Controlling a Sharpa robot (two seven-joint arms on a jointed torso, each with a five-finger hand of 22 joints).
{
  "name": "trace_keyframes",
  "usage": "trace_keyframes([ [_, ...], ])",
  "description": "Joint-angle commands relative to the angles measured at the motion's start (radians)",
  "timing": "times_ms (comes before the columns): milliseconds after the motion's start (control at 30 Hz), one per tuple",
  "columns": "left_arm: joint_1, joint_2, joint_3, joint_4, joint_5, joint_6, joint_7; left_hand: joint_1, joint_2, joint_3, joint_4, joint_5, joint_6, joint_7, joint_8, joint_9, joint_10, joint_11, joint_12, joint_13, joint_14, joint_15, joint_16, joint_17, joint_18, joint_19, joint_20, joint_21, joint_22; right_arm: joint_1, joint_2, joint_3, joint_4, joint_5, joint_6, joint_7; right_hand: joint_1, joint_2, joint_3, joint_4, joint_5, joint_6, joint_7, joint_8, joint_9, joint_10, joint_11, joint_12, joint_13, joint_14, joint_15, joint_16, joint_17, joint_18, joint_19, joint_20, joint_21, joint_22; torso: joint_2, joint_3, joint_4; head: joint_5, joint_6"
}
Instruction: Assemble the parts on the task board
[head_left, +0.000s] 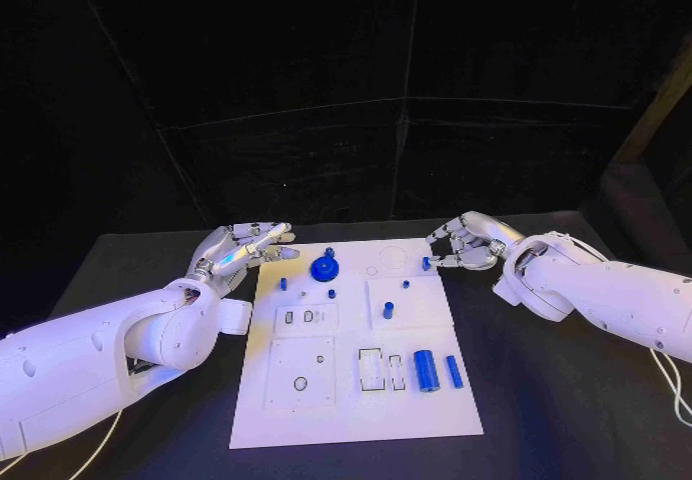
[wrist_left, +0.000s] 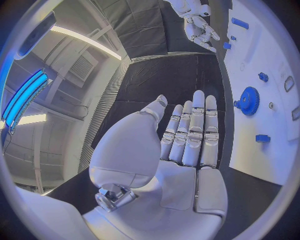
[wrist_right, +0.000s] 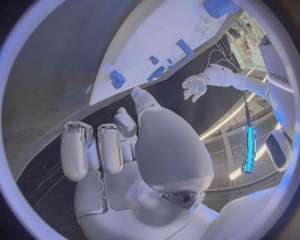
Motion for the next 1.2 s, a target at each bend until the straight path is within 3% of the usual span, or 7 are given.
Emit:
trace_keyframes([
  [33,0.001,0.004,0.001,-0.002,-0.004,0.013,0.009,0.006,0.000,0.001,-0.005,0.003,0.004,0.000,-0.005,0.000,0.004,0.001,-0.004,-0.001,-0.001,0.006,-0.004,0.002,0.007,0.004,-0.001,-0.007,-0.001,-0.006,0.006,0.001,-0.010,0.022,0.037,0.029,0.009,-0.003,-0.002,-0.006,-0.005,-0.006,-0.001,-0.006,-0.001,-0.007,0.000,-0.005,0.001,0.053,-0.001,-0.003,0.016,-0.011,-0.008,0.000,-0.005,0.086,0.000,-0.0023,0.0007,-0.001,-0.002],
  [400,0.000,0.007,0.000,-0.007,-0.004,0.012,0.009,0.007,0.001,0.002,-0.007,0.003,0.005,0.000,-0.005,0.000,0.006,0.000,-0.005,0.000,-0.001,0.005,-0.005,0.003,0.007,0.004,-0.001,-0.007,-0.001,-0.023,0.032,0.001,-0.058,0.023,0.065,0.022,0.010,0.001,-0.002,-0.006,-0.005,-0.004,-0.001,-0.005,0.000,-0.007,0.000,-0.005,0.001,0.053,-0.001,-0.003,0.016,-0.011,-0.009,0.000,-0.006,0.084,-0.001,-0.0030,0.0016,-0.002,-0.007],
  [667,-0.001,0.009,0.000,-0.009,-0.004,0.013,0.008,0.007,0.001,0.002,-0.007,0.003,0.005,0.000,-0.005,0.000,0.006,0.000,-0.005,0.000,-0.001,0.005,-0.005,0.003,0.007,0.004,-0.001,-0.007,-0.001,-0.025,0.053,0.001,-0.084,0.023,0.069,0.015,0.015,0.021,0.002,-0.007,-0.006,0.012,-0.003,0.004,0.002,-0.001,-0.002,0.003,0.008,0.054,-0.002,-0.001,0.021,-0.012,-0.006,0.001,-0.004,0.088,-0.001,-0.0038,0.0017,-0.005,-0.008],
  [867,-0.001,0.011,0.000,-0.010,-0.004,0.013,0.008,0.007,0.001,0.002,-0.007,0.003,0.005,0.000,-0.005,0.000,0.006,0.000,-0.005,0.000,-0.001,0.005,-0.005,0.003,0.007,0.004,-0.001,-0.007,-0.001,-0.025,0.070,0.002,-0.105,0.012,0.081,0.005,0.034,0.050,0.019,-0.021,-0.054,0.052,-0.009,0.026,0.007,0.011,-0.008,0.017,0.021,0.055,-0.007,0.002,0.027,-0.013,0.000,-0.003,-0.001,0.096,-0.001,-0.0039,0.0022,-0.004,-0.011],
  [1200,-0.001,0.011,0.000,-0.011,-0.004,0.013,0.007,0.007,0.001,0.002,-0.007,0.003,0.005,0.000,-0.005,0.000,0.006,0.000,-0.005,0.000,-0.001,0.005,-0.005,0.003,0.007,0.004,-0.001,-0.007,-0.001,-0.026,0.079,0.002,-0.117,-0.004,0.094,-0.003,0.038,0.058,0.030,-0.030,-0.068,0.076,-0.014,0.036,0.008,0.021,-0.012,0.030,0.033,0.057,-0.010,0.004,0.033,-0.015,0.006,-0.006,0.004,0.105,-0.001,-0.0040,0.0012,-0.001,-0.015],
])
